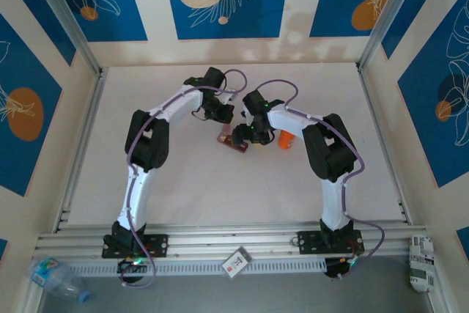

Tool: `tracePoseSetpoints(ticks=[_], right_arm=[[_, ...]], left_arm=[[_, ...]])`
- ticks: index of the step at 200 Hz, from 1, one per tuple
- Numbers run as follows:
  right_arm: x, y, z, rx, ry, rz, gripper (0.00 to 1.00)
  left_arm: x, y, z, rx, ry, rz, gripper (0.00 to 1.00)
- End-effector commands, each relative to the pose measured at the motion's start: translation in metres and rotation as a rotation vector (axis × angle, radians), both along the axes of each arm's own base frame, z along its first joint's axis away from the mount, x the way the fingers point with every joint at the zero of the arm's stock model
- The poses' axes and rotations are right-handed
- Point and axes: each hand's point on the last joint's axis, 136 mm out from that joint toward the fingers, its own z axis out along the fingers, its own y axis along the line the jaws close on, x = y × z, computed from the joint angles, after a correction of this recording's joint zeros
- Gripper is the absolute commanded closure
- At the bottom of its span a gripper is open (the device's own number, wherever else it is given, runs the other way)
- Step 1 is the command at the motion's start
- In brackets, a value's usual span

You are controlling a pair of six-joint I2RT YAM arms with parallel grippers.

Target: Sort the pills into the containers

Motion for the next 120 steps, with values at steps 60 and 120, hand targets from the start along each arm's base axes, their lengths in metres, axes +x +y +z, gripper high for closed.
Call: tracePoseSetpoints(ticks=[60,120], right_arm=[[-0.018,-0.025,-0.04,-0.101,0.089,-0.049,0.24],[-0.018,-0.026,-0.042,-0.103,0.091,-0.052,0.25]], left_arm=[[-0.04,0.007,0.021,-0.023,0.049,-0.013,1.0],[-0.054,0.016,0.013,0.01,0.07,-0.015,1.0]])
